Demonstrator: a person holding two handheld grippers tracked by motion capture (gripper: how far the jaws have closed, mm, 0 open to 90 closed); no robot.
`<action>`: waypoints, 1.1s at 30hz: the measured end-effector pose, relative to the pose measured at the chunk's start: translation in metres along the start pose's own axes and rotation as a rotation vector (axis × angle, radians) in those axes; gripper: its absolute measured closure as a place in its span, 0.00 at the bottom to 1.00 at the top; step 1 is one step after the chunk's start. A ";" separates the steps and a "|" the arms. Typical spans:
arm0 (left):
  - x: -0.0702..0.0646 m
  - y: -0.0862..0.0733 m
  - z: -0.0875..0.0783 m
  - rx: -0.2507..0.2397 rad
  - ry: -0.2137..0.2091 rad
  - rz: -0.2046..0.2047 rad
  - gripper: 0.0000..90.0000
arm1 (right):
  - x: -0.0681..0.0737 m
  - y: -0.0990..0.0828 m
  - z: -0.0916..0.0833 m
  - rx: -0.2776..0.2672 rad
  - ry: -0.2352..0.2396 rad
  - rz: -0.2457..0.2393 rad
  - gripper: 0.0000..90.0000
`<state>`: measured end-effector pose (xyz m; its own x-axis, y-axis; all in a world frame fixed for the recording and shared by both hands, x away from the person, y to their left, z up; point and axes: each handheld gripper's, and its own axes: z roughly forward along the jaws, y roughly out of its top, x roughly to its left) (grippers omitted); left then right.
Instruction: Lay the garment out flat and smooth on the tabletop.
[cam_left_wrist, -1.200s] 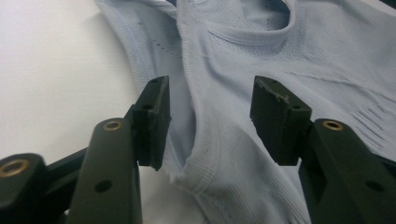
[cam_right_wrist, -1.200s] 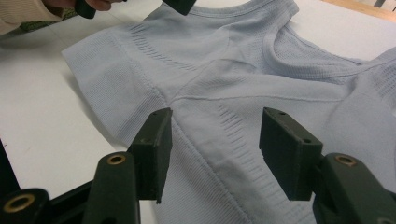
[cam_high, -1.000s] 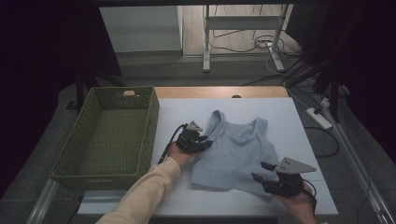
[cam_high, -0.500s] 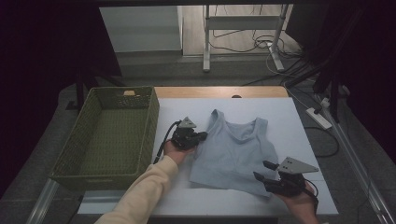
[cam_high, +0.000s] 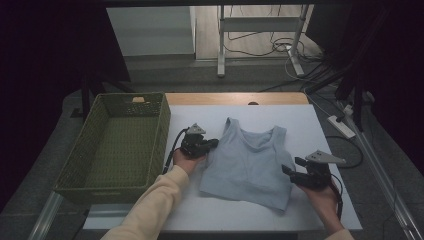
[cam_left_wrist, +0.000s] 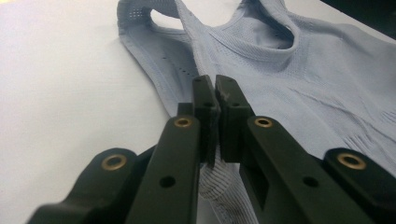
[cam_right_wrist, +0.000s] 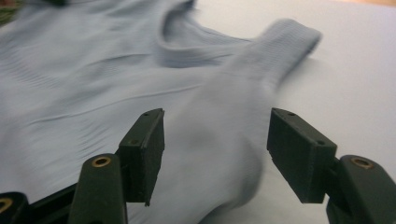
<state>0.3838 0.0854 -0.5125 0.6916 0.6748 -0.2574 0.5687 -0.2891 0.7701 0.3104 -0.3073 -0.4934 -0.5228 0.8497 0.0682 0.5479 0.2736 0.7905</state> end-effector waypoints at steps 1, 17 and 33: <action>0.000 0.000 0.000 0.000 -0.002 -0.001 0.96 | -0.003 0.001 0.004 0.014 -0.003 0.004 0.40; 0.005 0.002 -0.009 -0.040 -0.014 -0.039 0.96 | -0.002 0.026 0.011 -0.012 -0.003 -0.075 0.93; 0.019 -0.001 0.005 -0.014 0.014 -0.076 0.95 | -0.027 0.029 0.054 0.037 -0.042 0.006 0.91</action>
<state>0.3986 0.0957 -0.5210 0.6405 0.7036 -0.3076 0.6131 -0.2274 0.7566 0.3756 -0.2982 -0.5052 -0.4918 0.8694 0.0469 0.5755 0.2842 0.7668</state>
